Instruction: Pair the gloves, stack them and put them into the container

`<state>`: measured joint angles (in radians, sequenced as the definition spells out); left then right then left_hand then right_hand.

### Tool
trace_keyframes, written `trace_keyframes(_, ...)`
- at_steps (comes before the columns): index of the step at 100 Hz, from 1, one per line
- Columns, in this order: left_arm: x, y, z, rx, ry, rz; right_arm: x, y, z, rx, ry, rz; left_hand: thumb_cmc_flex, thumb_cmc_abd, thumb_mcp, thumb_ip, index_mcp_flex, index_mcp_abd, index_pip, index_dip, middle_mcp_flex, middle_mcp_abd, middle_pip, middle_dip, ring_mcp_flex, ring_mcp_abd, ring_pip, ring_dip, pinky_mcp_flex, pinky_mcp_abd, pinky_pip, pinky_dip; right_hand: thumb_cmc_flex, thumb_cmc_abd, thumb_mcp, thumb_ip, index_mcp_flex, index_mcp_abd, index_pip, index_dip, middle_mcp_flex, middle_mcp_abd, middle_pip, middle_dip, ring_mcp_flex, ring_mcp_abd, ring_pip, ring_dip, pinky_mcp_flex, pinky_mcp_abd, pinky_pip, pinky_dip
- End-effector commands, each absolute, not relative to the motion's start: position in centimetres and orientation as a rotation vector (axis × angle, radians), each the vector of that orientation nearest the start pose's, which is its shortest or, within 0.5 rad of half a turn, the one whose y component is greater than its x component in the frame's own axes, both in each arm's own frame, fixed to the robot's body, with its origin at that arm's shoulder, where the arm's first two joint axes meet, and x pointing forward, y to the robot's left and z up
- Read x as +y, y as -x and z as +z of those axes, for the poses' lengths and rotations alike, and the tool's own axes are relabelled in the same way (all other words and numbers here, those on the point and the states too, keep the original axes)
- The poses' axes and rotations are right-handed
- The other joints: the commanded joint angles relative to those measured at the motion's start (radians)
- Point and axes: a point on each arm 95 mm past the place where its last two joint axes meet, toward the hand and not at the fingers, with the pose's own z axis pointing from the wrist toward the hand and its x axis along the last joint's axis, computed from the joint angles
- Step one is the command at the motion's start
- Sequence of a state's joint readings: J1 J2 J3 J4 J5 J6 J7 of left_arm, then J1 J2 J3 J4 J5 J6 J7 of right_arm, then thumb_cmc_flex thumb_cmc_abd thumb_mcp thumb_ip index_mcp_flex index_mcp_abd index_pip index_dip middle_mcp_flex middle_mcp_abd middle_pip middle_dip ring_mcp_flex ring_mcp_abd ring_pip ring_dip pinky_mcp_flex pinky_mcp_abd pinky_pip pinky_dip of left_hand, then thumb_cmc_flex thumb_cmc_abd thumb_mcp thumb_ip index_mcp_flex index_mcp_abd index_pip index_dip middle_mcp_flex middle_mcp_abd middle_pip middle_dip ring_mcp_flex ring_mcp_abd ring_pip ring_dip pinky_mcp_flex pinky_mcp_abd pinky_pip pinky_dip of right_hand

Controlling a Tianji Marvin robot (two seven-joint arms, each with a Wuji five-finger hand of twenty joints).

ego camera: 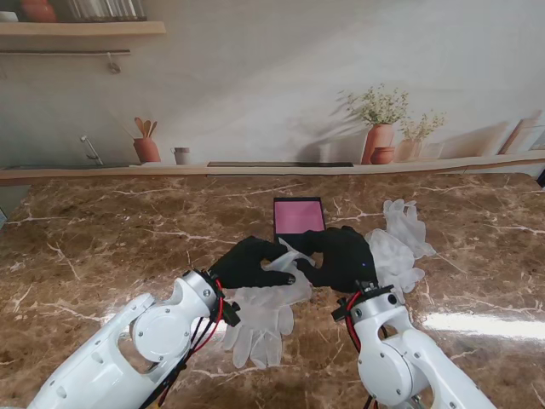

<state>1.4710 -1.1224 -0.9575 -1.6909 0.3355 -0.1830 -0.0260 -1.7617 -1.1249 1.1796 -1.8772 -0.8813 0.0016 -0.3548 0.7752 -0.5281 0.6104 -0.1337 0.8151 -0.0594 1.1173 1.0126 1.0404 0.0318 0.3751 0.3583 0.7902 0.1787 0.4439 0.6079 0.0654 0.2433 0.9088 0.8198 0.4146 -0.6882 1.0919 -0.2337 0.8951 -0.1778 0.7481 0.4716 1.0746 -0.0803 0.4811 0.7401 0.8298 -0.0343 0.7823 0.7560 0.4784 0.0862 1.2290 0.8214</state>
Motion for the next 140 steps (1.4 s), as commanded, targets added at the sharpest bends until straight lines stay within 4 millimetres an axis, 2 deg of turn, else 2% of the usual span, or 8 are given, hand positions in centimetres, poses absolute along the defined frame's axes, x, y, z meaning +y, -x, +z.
trace_keyframes(1,-12.2,-36.9,-29.3,1.468,1.559,-2.254,5.2,-33.1,-27.6,1.09,-1.203,1.869,-0.009,0.005,0.02,-0.02,0.004,0.012,0.038,0.035,0.051,0.003,0.015,0.056,0.03,0.022,0.044,0.038,-0.004,0.02,0.055,0.005,-0.095,0.082,-0.041,0.129,-0.045,0.07,-0.278,0.099,-0.051,0.012,-0.028,-0.075,0.01,0.012,-0.018,-0.021,-0.009,0.001,0.005,-0.017)
trace_keyframes(33,-11.3,-37.2,-29.6,1.249,1.564,-2.259,4.3,-32.0,-29.6,0.928,-1.559,1.8,0.02,0.039,-0.035,-0.021,-0.027,0.017,0.035,0.059,0.048,0.006,0.042,0.151,-0.008,0.062,0.109,0.115,-0.034,0.034,0.04,-0.02,-0.245,0.224,-0.328,0.157,-0.083,0.164,-0.333,0.112,-0.079,0.063,-0.002,-0.088,0.049,0.061,0.012,-0.019,0.017,0.015,0.054,-0.023)
trace_keyframes(67,-11.5,-37.2,-29.5,1.191,1.552,-2.282,5.7,-31.9,-31.5,1.049,-1.687,1.817,0.016,0.046,-0.041,-0.023,-0.031,0.009,0.034,0.055,0.045,0.002,0.039,0.168,-0.011,0.061,0.128,0.131,-0.044,0.034,0.037,-0.017,-0.196,0.187,-0.377,0.171,-0.074,0.115,-0.272,0.164,-0.1,0.036,0.013,-0.068,0.013,0.039,0.007,-0.017,-0.01,-0.001,0.043,-0.03)
trace_keyframes(76,-11.5,-37.2,-29.5,1.188,1.551,-2.275,6.3,-31.9,-31.5,1.022,-1.684,1.875,0.013,0.045,-0.043,-0.022,-0.032,0.006,0.035,0.055,0.044,-0.002,0.036,0.167,-0.012,0.057,0.127,0.131,-0.047,0.033,0.033,-0.018,-0.092,0.103,-0.267,0.153,0.013,0.068,-0.178,0.236,-0.069,0.022,0.044,-0.05,0.027,0.033,0.031,-0.008,-0.005,0.009,0.066,-0.009)
trace_keyframes(82,-11.4,-37.2,-29.5,1.189,1.548,-2.264,6.5,-32.0,-31.3,0.988,-1.655,1.911,0.009,0.045,-0.043,-0.021,-0.032,0.003,0.035,0.055,0.045,-0.005,0.036,0.167,-0.013,0.055,0.125,0.131,-0.048,0.033,0.032,-0.018,-0.005,0.028,-0.106,0.019,0.031,-0.009,0.142,0.008,-0.025,0.013,0.06,-0.046,0.045,0.027,0.049,-0.003,0.004,0.014,0.083,0.006)
trace_keyframes(89,-11.3,-37.2,-29.5,1.198,1.548,-2.253,6.6,-32.1,-31.1,0.943,-1.608,1.957,0.002,0.044,-0.044,-0.02,-0.031,0.0,0.035,0.053,0.044,-0.007,0.034,0.164,-0.014,0.052,0.123,0.131,-0.049,0.033,0.03,-0.018,0.043,0.043,-0.022,-0.01,0.076,-0.022,0.243,-0.005,0.009,0.011,0.074,0.015,0.057,0.027,0.066,0.003,0.009,0.019,0.101,0.014)
trace_keyframes(118,-10.4,-37.2,-29.8,1.249,1.57,-2.207,5.1,-32.5,-29.6,0.958,-1.445,1.981,-0.009,0.074,-0.147,-0.024,-0.062,-0.04,0.015,0.066,0.0,0.007,0.063,0.117,-0.043,0.044,0.095,0.128,-0.067,0.03,-0.003,-0.025,0.023,0.04,0.095,0.037,0.111,-0.051,0.242,0.333,0.006,0.003,0.102,0.156,0.028,0.02,0.078,0.014,-0.013,0.004,0.098,0.022)
trace_keyframes(140,-9.1,-37.0,-30.2,1.309,1.586,-2.183,4.2,-33.2,-28.6,0.912,-1.341,2.002,-0.012,0.083,-0.205,-0.031,-0.085,-0.057,-0.012,0.062,-0.032,0.009,0.051,0.109,-0.072,0.041,0.074,0.119,-0.081,0.03,-0.026,-0.033,0.011,0.036,0.112,0.048,0.128,-0.079,0.23,0.403,0.019,0.002,0.109,0.175,0.035,0.018,0.095,0.022,-0.003,0.0,0.11,0.027)
